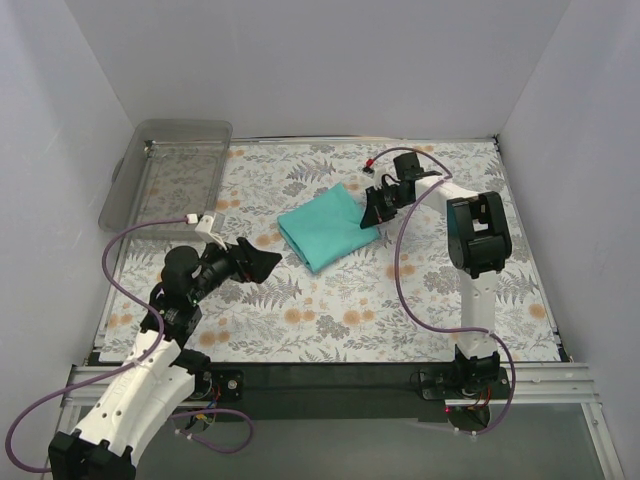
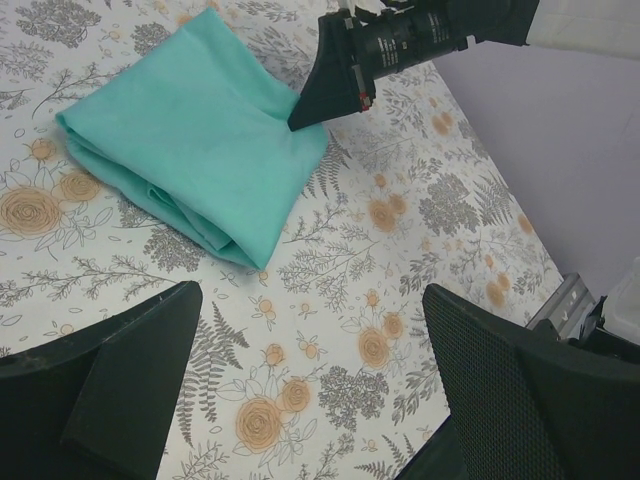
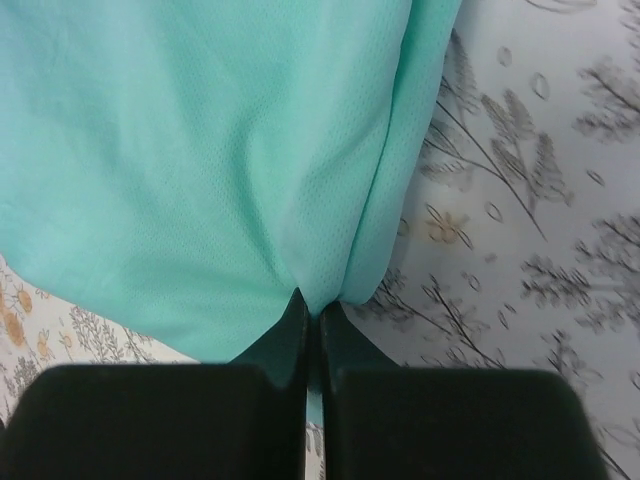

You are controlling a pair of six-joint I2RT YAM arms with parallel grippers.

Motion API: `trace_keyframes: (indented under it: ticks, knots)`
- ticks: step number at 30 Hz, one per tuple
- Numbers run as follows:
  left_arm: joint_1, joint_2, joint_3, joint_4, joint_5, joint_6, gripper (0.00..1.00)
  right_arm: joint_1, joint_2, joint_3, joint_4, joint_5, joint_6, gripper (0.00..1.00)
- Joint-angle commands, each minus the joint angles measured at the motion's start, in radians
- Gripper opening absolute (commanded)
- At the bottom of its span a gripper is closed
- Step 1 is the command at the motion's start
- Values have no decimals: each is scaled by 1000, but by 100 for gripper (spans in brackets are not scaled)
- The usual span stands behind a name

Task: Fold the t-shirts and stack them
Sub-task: Fold the tshirt, then neatly place the folded tshirt to the corner

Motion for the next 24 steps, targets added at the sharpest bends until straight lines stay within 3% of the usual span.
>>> trace_keyframes:
  ticks: [1, 5, 12, 20, 23, 24]
  knots:
    - [5, -31, -18, -14, 4, -1, 85, -79, -74, -37, -43, 18, -22, 1]
    - [3, -39, -28, -14, 5, 3, 85, -180, -113, -52, -45, 30, -41, 1]
    - [5, -21, -36, 6, 25, 4, 85, -460, -138, -44, -53, 110, -113, 1]
    - [5, 15, -42, 47, 57, -8, 85, -585, -114, 45, -82, 263, -171, 1]
    - [3, 22, -39, 47, 65, -7, 85, -587, -132, 45, -83, 294, -186, 20]
    - [5, 22, -36, 47, 65, -5, 85, -585, -140, 40, -85, 294, -194, 36]
